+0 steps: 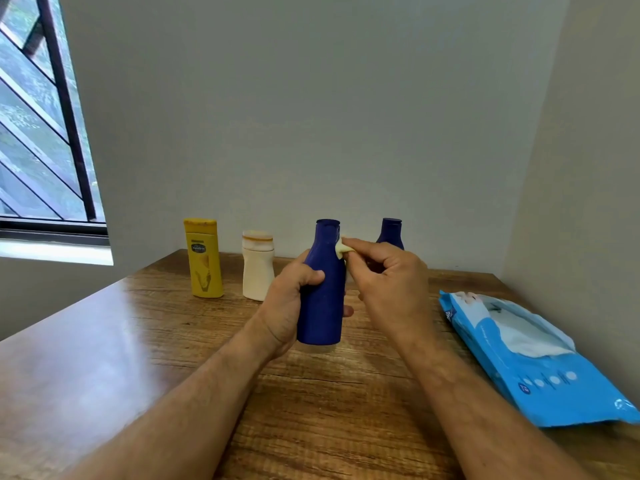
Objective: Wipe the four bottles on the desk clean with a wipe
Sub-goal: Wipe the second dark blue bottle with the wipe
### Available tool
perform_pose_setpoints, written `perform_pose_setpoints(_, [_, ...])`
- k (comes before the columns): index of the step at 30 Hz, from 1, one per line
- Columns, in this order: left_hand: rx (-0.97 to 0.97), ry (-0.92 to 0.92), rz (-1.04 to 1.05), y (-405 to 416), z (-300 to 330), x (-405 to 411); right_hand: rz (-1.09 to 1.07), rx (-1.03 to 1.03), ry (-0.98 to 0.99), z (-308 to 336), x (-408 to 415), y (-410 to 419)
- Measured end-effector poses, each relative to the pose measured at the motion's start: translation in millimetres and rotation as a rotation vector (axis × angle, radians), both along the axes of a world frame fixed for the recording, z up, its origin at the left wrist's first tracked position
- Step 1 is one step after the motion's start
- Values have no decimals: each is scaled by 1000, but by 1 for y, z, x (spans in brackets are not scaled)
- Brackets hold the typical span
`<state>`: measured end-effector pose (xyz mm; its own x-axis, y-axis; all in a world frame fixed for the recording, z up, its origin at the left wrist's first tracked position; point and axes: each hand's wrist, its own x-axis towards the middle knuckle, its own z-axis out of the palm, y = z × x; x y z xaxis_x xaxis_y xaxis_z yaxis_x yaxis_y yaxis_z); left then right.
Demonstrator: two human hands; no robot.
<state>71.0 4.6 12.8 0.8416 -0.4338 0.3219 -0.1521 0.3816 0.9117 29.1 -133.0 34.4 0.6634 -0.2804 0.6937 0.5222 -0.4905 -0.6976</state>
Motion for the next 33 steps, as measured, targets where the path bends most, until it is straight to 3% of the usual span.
perform_pose_setpoints(6, [57,-34,10,1,2,-4,19,-175,-104,2,-5,6])
perform_pose_setpoints(13, [27,-25,20,2,2,-2,-16,-51,-90,2,-3,1])
perform_pose_setpoints(18, [60,-83,78,3,3,-2,28,-289,-91,-1,-7,9])
perform_pose_setpoints(24, [158,-121,39,-1,1,-2,-82,-66,-141,6,-3,-2])
perform_pose_setpoints(30, [49,-53,96,4,2,-1,73,-166,-38,2,-6,0])
perform_pose_setpoints(33, [58,-61,77,6,3,-3,95,-113,-23,3,-6,3])
